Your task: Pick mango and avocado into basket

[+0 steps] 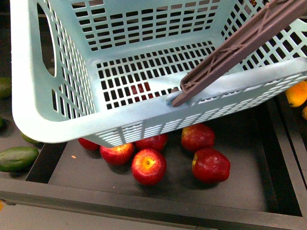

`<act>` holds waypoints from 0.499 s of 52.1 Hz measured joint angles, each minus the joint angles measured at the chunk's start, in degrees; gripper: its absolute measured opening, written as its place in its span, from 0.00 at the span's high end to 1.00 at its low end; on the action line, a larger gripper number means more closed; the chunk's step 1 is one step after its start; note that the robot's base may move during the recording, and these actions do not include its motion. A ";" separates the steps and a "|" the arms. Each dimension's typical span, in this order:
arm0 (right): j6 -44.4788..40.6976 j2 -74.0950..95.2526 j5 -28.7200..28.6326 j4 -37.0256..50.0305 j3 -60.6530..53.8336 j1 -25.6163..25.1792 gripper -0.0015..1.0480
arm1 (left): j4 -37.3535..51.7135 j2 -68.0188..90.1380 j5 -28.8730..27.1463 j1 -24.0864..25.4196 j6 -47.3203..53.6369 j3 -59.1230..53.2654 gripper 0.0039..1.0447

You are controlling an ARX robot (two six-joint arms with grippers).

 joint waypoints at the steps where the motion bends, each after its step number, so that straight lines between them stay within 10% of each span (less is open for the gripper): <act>1: 0.63 0.55 0.68 -0.98 0.28 0.24 0.08 | 0.00 0.00 -0.04 0.02 0.02 0.00 0.86; 5: 10.51 10.25 8.72 -16.63 7.13 1.18 0.08 | 0.00 0.00 -0.26 0.39 0.46 -0.07 0.86; 10: 18.01 17.31 4.17 -20.79 9.51 -4.81 0.08 | -0.02 -0.09 -0.15 0.28 0.66 -0.13 0.86; 26: 6.32 54.69 -11.80 14.03 15.98 -39.26 0.08 | -0.04 -0.11 -0.20 0.28 0.72 -0.22 0.86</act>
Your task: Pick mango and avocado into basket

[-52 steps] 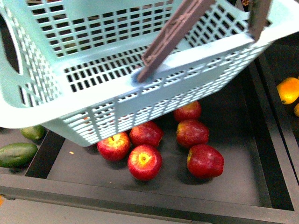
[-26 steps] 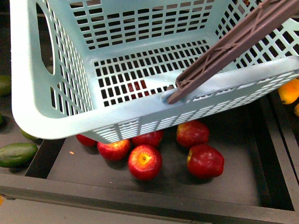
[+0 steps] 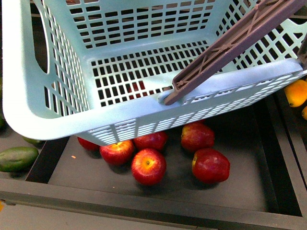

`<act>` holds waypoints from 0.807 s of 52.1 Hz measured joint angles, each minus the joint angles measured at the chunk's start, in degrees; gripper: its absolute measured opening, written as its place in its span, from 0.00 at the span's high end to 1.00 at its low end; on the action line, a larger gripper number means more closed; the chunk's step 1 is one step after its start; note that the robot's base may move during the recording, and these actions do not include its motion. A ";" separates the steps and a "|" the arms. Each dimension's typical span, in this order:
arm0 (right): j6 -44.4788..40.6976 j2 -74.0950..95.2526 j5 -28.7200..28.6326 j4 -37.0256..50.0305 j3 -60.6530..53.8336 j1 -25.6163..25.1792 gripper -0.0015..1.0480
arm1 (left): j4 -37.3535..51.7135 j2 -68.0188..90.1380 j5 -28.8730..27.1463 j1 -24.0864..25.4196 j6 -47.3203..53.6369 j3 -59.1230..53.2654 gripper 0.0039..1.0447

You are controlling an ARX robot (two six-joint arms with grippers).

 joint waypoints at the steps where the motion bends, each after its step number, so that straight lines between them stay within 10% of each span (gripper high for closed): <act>1: -0.76 1.62 -0.11 1.42 0.39 -0.52 0.08 | 0.00 0.02 0.00 0.00 0.00 0.00 0.86; 7: -11.30 23.17 0.35 16.09 8.28 -5.49 0.08 | 0.00 0.00 0.04 0.00 -0.04 0.00 0.86; 19: -32.46 54.38 -0.81 15.98 26.56 -8.35 0.08 | 0.00 0.02 0.15 0.00 0.02 0.00 0.86; 42: -63.25 76.00 -8.76 -17.00 59.25 -4.31 0.08 | 0.00 0.00 0.11 -0.02 0.00 -0.02 0.86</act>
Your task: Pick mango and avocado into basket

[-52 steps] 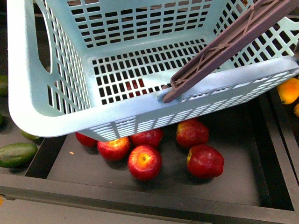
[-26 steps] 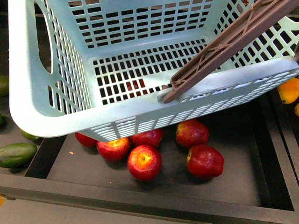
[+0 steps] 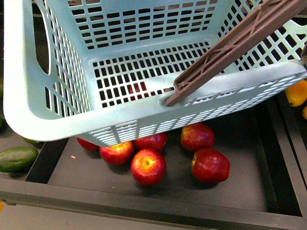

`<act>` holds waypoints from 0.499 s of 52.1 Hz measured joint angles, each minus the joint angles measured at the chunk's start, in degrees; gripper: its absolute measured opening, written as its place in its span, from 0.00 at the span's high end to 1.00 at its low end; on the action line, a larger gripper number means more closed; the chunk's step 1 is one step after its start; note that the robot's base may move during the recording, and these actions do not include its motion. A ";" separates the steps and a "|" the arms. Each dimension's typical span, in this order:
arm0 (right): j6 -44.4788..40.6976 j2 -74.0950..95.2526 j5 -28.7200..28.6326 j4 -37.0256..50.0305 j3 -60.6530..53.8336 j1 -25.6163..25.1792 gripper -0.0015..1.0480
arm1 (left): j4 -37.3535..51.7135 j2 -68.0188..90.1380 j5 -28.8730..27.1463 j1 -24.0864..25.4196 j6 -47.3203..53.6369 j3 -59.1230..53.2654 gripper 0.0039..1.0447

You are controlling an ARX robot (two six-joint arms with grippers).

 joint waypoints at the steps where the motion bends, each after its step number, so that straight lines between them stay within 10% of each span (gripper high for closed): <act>1: -2.47 1.42 0.02 -2.75 2.34 0.37 0.08 | 0.00 0.00 0.02 0.00 0.00 0.02 0.86; 26: -21.84 16.92 2.80 -25.88 27.19 3.65 0.08 | 0.00 0.02 -0.04 0.00 0.02 0.00 0.86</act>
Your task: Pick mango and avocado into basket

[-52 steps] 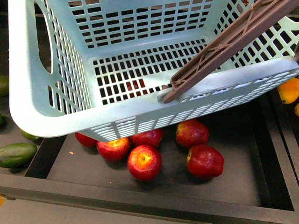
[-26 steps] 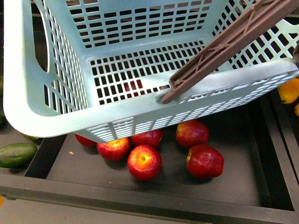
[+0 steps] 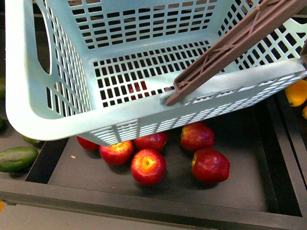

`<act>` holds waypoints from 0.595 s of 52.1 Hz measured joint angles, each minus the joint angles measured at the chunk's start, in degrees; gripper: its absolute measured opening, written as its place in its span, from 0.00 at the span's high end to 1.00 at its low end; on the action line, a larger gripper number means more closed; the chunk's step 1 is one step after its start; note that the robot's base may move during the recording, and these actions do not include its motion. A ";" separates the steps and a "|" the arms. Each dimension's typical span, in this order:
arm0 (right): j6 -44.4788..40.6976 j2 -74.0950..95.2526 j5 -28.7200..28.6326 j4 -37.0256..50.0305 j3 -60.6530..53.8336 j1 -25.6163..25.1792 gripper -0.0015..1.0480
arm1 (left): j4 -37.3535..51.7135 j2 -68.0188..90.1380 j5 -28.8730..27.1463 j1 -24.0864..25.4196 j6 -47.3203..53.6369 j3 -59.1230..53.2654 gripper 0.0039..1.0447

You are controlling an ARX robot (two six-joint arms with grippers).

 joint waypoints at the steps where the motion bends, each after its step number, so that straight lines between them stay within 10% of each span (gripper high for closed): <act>1: -0.68 0.48 0.17 -0.33 0.59 0.07 0.08 | 0.00 0.00 0.00 0.00 0.00 0.00 0.86; 31: -4.31 6.38 1.49 -5.35 9.20 3.61 0.08 | 0.00 0.00 0.04 0.00 0.00 0.00 0.86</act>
